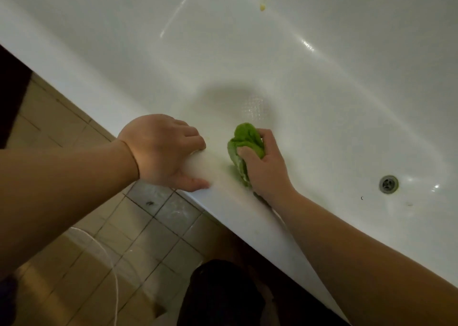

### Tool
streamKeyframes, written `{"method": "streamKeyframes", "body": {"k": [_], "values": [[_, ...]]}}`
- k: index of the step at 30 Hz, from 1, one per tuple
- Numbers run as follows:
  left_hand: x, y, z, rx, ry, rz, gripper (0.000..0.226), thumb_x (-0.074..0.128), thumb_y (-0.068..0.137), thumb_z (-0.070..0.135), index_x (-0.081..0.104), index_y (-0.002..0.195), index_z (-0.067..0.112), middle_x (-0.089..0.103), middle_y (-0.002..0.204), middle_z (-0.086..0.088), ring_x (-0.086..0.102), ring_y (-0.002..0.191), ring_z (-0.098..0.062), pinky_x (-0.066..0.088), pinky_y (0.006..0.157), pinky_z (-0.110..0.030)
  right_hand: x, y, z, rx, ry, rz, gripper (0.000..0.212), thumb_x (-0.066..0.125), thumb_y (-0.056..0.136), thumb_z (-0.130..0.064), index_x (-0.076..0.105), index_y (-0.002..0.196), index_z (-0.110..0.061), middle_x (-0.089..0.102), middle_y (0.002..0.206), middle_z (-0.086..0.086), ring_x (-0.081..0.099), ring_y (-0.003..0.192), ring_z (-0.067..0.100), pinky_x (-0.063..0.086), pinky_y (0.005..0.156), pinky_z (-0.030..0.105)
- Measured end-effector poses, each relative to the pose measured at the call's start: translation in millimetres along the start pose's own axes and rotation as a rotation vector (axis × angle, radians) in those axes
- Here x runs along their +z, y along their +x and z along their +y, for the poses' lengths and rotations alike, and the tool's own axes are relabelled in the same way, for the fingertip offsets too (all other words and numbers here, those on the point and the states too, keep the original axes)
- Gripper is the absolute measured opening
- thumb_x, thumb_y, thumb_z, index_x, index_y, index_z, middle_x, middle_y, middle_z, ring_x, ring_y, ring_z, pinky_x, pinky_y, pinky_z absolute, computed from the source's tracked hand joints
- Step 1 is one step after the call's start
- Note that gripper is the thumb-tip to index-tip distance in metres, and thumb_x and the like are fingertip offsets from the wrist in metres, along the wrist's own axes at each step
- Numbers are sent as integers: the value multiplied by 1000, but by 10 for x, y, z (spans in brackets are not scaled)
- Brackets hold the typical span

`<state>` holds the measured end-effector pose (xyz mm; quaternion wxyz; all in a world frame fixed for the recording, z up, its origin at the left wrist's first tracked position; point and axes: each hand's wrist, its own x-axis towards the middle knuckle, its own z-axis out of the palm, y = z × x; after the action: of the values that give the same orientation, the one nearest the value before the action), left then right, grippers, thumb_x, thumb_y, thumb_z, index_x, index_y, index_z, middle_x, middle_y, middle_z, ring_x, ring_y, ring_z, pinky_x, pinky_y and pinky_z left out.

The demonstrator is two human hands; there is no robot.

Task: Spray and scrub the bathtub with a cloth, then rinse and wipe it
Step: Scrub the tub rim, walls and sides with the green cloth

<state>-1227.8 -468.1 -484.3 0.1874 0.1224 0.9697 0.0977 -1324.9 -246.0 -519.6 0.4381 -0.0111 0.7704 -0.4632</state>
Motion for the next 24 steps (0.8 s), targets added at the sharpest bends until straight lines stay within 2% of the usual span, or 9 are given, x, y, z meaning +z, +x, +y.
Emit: {"method": "streamKeyframes", "body": {"k": [2, 5, 7, 9, 11, 12, 14, 20, 24], "values": [[1, -3, -17, 1, 14, -6, 108, 7, 75, 99, 69, 121, 24, 72, 110, 5, 70, 99, -22, 57, 82, -40, 47, 28, -80, 101, 108, 49, 14, 62, 98, -29, 54, 110, -28, 68, 96, 0, 67, 86, 16, 55, 73, 33], [13, -10, -33, 20, -15, 16, 102, 12, 78, 98, 70, 115, 22, 72, 105, 4, 70, 91, -23, 57, 76, -40, 106, -8, -114, 58, -68, -54, 16, 61, 99, -28, 51, 104, -17, 58, 100, 1, 57, 85, 12, 45, 72, 28], [25, -11, -33, 26, -39, 36, 99, 15, 79, 97, 71, 112, 22, 72, 103, 4, 70, 89, -23, 56, 73, -40, 73, -27, -46, 7, -189, -112, 13, 62, 99, -28, 55, 108, -22, 51, 116, -1, 54, 98, 9, 42, 86, 27], [22, -9, -30, 14, -52, 35, 100, 13, 78, 97, 71, 112, 23, 72, 103, 5, 69, 89, -22, 56, 73, -40, -39, -49, 49, 21, -263, -191, 32, 57, 103, -32, 52, 135, -34, 46, 134, -8, 49, 119, 7, 34, 102, 22], [20, -5, -31, 7, -59, 27, 103, 10, 77, 98, 70, 114, 23, 72, 105, 5, 69, 91, -21, 57, 75, -40, -188, -101, 183, 50, -354, -256, 58, 50, 106, -41, 27, 159, -46, 40, 145, -15, 41, 131, 4, 25, 109, 22], [17, -3, -32, 9, -66, 24, 103, 10, 77, 98, 70, 114, 23, 72, 106, 5, 69, 91, -21, 57, 75, -40, -257, -135, 247, 83, -387, -266, 61, 48, 107, -45, 19, 161, -49, 39, 149, -17, 40, 135, 5, 24, 111, 23], [13, 0, -30, 12, -73, 18, 103, 10, 78, 98, 70, 114, 23, 72, 106, 6, 69, 91, -21, 57, 76, -40, -375, -234, 349, 149, -445, -253, 62, 47, 104, -52, 19, 159, -54, 38, 157, -14, 39, 142, 10, 25, 116, 28], [69, -3, -58, 36, -87, 62, 95, 20, 81, 95, 73, 106, 20, 73, 98, 3, 69, 84, -24, 56, 71, -41, -244, -213, 209, 109, -380, -235, 60, 58, 101, -46, 34, 156, -49, 48, 140, -11, 46, 125, 7, 29, 110, 27], [13, -12, -129, 40, -94, 40, 94, 21, 81, 95, 74, 109, 22, 74, 102, 5, 71, 88, -22, 58, 71, -40, -112, 305, 497, 153, -406, -260, 61, 64, 98, -45, 42, 154, -43, 52, 142, 0, 52, 129, 19, 36, 114, 33]]}}
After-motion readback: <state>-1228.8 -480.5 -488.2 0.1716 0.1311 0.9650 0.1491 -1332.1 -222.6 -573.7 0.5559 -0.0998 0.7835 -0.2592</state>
